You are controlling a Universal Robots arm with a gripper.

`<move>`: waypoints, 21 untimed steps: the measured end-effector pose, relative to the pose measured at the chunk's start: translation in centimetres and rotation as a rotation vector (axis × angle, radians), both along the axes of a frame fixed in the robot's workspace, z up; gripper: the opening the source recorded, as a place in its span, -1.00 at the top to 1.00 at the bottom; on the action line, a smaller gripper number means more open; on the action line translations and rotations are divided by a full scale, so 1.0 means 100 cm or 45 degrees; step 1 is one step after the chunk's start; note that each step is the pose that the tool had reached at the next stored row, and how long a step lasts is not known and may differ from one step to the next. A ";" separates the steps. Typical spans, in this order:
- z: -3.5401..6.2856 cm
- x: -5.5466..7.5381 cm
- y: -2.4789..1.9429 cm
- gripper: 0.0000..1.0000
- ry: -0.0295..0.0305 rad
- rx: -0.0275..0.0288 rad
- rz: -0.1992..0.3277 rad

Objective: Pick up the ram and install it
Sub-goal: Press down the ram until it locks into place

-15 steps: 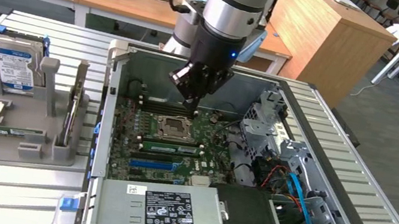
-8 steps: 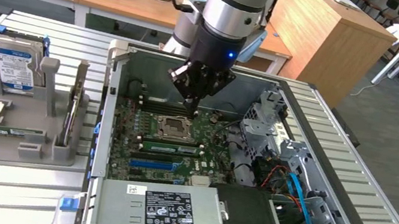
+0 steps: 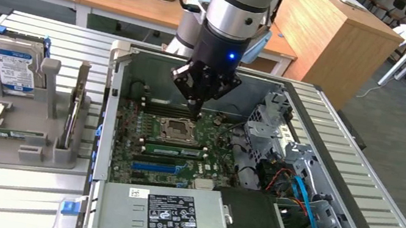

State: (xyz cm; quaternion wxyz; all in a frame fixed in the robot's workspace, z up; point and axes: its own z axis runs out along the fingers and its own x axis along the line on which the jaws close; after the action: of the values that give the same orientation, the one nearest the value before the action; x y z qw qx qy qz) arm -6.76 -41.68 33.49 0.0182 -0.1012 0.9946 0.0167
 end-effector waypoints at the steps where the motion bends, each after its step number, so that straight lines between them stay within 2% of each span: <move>1: -0.0001 0.000 0.0000 0.80 0.0001 0.0000 -0.023; 10: -0.0010 0.000 0.0000 0.80 0.0001 0.0000 -0.232; 17: -0.0010 0.000 0.0000 0.80 0.0001 0.0000 -0.243; 21: -0.0010 0.001 0.0000 0.80 0.0051 -0.0005 -0.245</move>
State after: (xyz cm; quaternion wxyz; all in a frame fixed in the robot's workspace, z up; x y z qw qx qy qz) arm -6.67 -41.68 33.39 0.0177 -0.0050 0.9997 0.0149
